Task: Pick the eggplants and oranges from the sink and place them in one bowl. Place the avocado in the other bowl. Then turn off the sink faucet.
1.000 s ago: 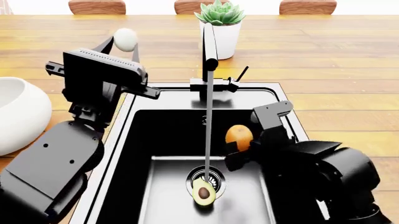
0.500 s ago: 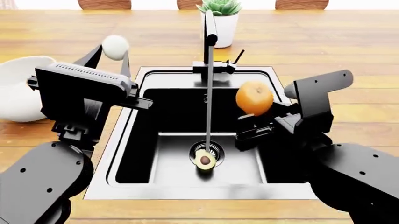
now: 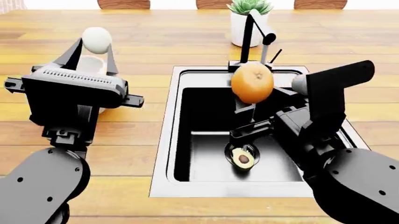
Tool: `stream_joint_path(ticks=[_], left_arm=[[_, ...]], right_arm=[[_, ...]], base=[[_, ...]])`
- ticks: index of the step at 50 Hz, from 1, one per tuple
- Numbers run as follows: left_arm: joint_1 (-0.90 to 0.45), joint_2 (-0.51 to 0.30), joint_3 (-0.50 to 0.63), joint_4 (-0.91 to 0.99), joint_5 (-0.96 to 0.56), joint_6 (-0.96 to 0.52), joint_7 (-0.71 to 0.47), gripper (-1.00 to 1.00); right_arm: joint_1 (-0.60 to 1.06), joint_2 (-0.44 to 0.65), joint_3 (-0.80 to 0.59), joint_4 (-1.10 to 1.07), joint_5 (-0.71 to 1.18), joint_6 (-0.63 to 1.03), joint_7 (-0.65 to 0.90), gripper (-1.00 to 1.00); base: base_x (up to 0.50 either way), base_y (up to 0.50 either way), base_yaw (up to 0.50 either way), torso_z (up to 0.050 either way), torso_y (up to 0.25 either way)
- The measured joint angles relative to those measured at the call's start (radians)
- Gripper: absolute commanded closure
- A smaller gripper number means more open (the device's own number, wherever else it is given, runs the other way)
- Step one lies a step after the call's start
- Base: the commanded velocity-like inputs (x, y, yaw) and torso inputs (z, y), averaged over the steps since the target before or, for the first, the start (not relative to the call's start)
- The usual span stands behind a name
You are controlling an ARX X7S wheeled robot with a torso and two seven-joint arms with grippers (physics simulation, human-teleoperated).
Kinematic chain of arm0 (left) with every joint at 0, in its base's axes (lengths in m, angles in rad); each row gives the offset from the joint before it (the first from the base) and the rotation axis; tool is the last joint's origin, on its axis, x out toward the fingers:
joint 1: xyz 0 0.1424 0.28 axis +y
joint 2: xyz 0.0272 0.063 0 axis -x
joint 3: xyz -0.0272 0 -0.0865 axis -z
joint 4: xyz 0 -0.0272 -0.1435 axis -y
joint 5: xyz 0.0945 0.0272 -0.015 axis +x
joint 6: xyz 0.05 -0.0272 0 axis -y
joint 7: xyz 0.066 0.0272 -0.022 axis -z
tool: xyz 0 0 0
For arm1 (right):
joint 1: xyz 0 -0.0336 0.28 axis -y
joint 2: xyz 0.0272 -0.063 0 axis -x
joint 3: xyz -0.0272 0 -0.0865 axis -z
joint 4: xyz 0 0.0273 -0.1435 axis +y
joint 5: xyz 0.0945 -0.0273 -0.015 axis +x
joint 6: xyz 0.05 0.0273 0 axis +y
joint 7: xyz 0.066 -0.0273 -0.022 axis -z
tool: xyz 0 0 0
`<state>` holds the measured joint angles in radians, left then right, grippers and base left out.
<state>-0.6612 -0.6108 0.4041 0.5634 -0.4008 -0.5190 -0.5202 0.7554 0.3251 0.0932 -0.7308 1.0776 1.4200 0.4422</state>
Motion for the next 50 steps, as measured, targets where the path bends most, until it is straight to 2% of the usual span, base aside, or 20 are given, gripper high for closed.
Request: stream_joint_path(ticks=[13,22,40,50], left_arm=[[-0.017,0.008,-0.012,-0.021,0.034,0.0,-0.037,1.0],[-0.03,0.022,-0.038,-0.036,0.005,-0.03,-0.051,1.0],[-0.037,0.03,-0.055,-0.047,-0.034,-0.056,-0.048,1.0],[-0.093,0.061,-0.094,-0.044,-0.168,-0.17,-0.048,1.0]], right_arm=[[0.011,0.0,-0.033,-0.011,0.004,-0.019,0.014,1.0],[0.011,0.007,-0.06,-0.019,-0.007,-0.044,0.014,1.0],[0.02,0.031,-0.101,-0.035,-0.033,-0.084,0.02,1.0],[0.027,0.024,-0.075,-0.021,0.007,-0.077,0.044,1.0]], base=[[0.0,0.5,0.0,0.0,0.0],[0.05,0.5,0.0,0.0,0.0],[0.32,0.47,0.0,0.0,0.0],[0.0,0.0,0.0,0.0,0.002]])
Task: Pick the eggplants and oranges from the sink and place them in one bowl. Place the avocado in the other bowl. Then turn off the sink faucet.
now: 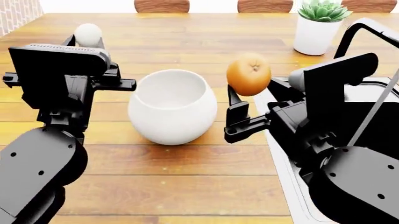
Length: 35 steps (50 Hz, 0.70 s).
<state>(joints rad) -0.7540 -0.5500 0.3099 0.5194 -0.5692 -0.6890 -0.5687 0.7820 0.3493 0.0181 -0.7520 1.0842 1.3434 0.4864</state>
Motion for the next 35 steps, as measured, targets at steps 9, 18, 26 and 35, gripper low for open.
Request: stream_joint_path(ticks=[9,18,26,35], left_arm=[[-0.128,0.067,-0.065,-0.062,-0.263,-0.219,-0.009,1.0],[-0.245,0.133,-0.129,-0.162,-0.496,-0.383,-0.03,1.0],[-0.309,0.173,-0.151,-0.221,-0.624,-0.471,-0.051,1.0],[-0.35,0.202,-0.154,-0.257,-0.72,-0.535,-0.071,1.0]], right_arm=[[0.008,0.001,0.021,0.009,0.03,0.004,0.016,1.0],[0.006,0.005,0.03,0.017,0.048,-0.002,0.022,1.0],[0.0,0.01,0.032,0.021,0.053,-0.013,0.025,1.0],[-0.013,0.02,0.024,0.029,0.049,-0.037,0.022,1.0]], base=[[0.0,0.0,0.0,0.0,0.0],[0.0,0.0,0.0,0.0,0.0],[0.0,0.0,0.0,0.0,0.0],[0.0,0.0,0.0,0.0,0.001]])
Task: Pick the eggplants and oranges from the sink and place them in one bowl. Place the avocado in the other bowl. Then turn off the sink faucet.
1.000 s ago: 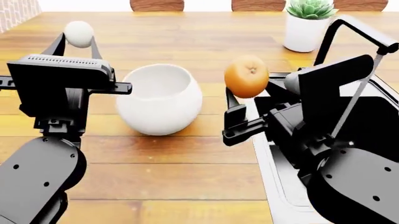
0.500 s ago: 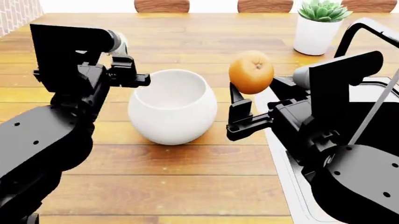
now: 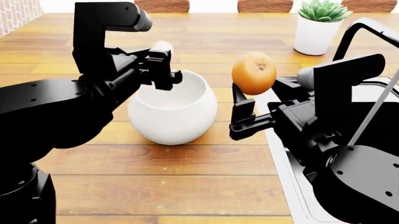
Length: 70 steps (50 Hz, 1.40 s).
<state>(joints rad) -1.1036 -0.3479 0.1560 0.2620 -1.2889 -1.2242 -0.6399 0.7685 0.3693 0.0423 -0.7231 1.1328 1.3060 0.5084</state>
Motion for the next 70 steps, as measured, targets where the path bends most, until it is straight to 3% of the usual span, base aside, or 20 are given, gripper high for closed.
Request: stream_joint_path(ticks=[26,52,53,70], left_arm=[[-0.042,0.036,0.047,-0.1,-0.061,-0.055,-0.033,1.0],[-0.018,0.042,0.129,-0.19,0.027,-0.003,0.016,1.0],[-0.017,0.042,0.13,-0.192,0.028,-0.001,0.017,-1.0],[-0.011,0.039,0.131,-0.152,0.013,0.027,0.035,-1.0]], right_arm=[[-0.025,0.039,-0.038,0.023,0.026,-0.076,0.018,1.0],[-0.054,0.06,-0.062,0.036,0.023,-0.143,0.014,1.0],[-0.055,0.061,-0.062,0.036,0.023,-0.145,0.014,1.0],[-0.059,0.066,-0.068,0.043,0.018,-0.174,0.008,1.0]], base=[[0.0,0.0,0.0,0.0,0.0],[0.0,0.0,0.0,0.0,0.0],[0.0,0.0,0.0,0.0,0.0],[0.0,0.0,0.0,0.0,0.0]])
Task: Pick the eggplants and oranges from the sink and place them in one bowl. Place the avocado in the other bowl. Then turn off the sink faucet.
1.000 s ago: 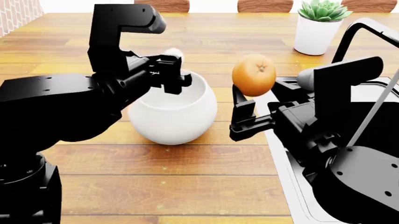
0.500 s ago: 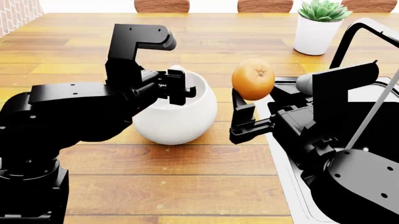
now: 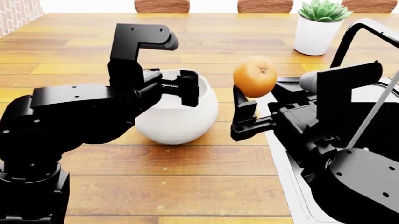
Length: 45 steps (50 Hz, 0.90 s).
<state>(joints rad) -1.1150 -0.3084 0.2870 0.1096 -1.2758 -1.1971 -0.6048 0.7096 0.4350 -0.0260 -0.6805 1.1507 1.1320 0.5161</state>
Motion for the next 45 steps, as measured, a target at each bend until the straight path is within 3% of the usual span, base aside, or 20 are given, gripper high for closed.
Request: stream_joint_path(ticks=[24,45], left_arm=[[-0.005,-0.017,-0.019,0.034,-0.019,0.032,0.001,-1.0],[0.124,-0.089,-0.156,0.168,0.071,0.232,-0.029,-1.0]], right_arm=[[0.023,0.008,-0.009,0.017,0.033,0.0,0.022,1.0],[0.399,-0.084,-0.12,0.301,0.147,0.149,0.07,1.0]], base=[[0.0,0.0,0.0,0.0,0.0],[0.0,0.0,0.0,0.0,0.0]])
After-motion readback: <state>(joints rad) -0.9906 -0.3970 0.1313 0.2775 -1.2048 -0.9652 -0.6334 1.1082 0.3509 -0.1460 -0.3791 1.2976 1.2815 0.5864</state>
